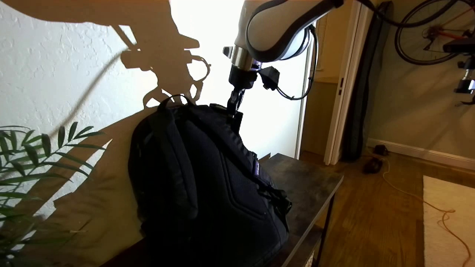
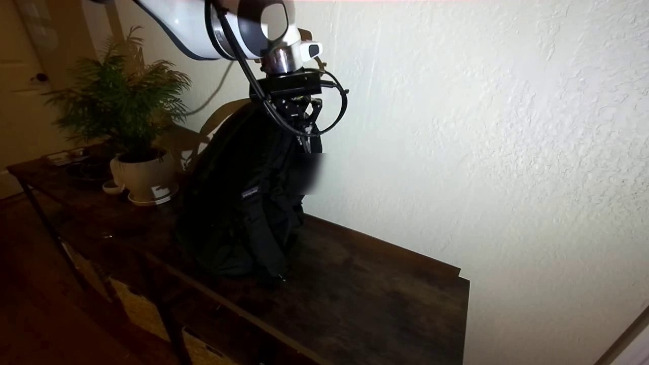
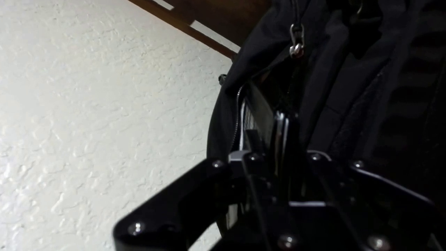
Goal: Put the wallet inside the backpack
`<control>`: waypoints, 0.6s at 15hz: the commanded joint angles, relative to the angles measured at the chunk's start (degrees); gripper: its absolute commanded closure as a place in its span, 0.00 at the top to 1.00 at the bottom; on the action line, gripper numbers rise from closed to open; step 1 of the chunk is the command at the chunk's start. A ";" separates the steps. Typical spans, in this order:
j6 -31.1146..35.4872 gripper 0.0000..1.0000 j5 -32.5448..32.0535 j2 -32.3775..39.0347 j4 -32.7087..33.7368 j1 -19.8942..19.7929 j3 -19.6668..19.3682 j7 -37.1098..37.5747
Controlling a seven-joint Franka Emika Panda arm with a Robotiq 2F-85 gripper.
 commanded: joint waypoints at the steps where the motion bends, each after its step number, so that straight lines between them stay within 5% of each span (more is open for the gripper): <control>1: -0.09 0.05 1.90 2.01 3.37 -0.69 2.20 -3.73; 9: -1.95 0.05 5.09 4.05 4.84 -1.68 4.70 -7.17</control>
